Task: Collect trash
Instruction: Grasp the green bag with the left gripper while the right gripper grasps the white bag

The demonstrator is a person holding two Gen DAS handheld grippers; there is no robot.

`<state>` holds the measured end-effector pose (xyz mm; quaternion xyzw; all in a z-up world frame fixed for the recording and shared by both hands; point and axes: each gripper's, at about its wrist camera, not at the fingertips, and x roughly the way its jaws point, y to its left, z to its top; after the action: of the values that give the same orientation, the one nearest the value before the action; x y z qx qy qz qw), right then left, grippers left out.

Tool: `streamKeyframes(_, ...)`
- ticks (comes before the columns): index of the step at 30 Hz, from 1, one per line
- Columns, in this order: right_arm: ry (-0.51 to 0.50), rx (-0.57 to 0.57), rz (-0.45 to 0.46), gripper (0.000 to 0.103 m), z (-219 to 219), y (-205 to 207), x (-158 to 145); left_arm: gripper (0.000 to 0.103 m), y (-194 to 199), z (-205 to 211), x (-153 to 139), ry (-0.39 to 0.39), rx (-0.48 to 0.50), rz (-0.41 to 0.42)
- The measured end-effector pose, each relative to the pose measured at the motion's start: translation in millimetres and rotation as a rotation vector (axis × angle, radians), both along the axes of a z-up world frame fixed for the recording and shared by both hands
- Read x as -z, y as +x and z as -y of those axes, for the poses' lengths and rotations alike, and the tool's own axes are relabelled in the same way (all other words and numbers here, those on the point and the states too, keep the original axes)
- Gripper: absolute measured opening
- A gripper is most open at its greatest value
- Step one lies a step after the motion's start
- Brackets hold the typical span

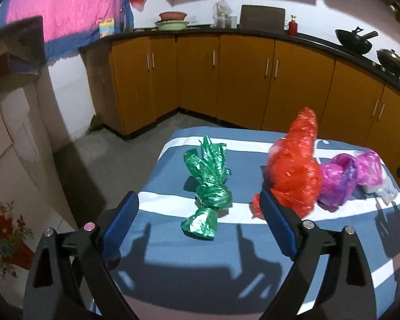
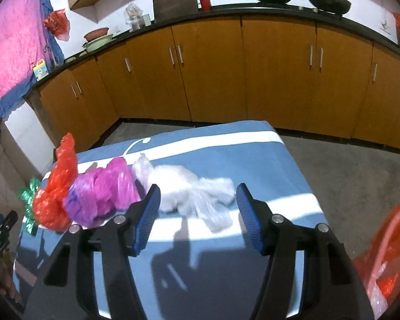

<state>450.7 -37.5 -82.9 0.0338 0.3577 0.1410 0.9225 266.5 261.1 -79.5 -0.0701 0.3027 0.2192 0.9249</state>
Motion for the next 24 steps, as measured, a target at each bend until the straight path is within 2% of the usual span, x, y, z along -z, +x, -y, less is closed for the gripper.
streamKeyframes(3,-0.016,-0.023,-0.036,0.058,-7.5,14.9,10.5,0.091,7.4,-5.0,4.9,-0.016,0.010,-0.019)
streamKeyframes(5,-0.044,-0.038,-0.069,0.048,-11.2,22.1,20.0,0.091,12.9,-6.8,7.5,-0.020,0.023,-0.034)
streamKeyframes(7,-0.060,-0.050,-0.093,0.025,-12.9,25.3,27.4,0.091,18.1,-8.9,9.8,-0.021,0.034,-0.048)
streamKeyframes(9,-0.083,-0.059,-0.121,0.009,-14.4,27.1,35.5,0.091,21.1,-11.0,10.7,-0.027,0.039,-0.055)
streamKeyframes(13,-0.109,-0.062,-0.117,0.004,-16.3,24.7,43.4,0.091,23.0,-14.0,13.7,-0.039,0.045,-0.064)
streamKeyframes(18,-0.078,-0.044,-0.114,0.003,-8.7,14.4,43.9,0.089,25.4,-15.6,19.0,-0.055,0.048,-0.084)
streamKeyframes(22,-0.064,-0.032,-0.119,0.003,0.4,5.9,45.4,0.077,30.0,-17.0,22.4,-0.066,0.062,-0.105)
streamKeyframes(23,-0.060,-0.029,-0.121,0.003,2.8,3.4,45.4,0.071,31.9,-16.7,23.5,-0.067,0.068,-0.116)
streamKeyframes(24,-0.059,-0.027,-0.122,0.003,3.9,1.1,45.4,0.061,34.9,-16.7,25.9,-0.071,0.075,-0.136)
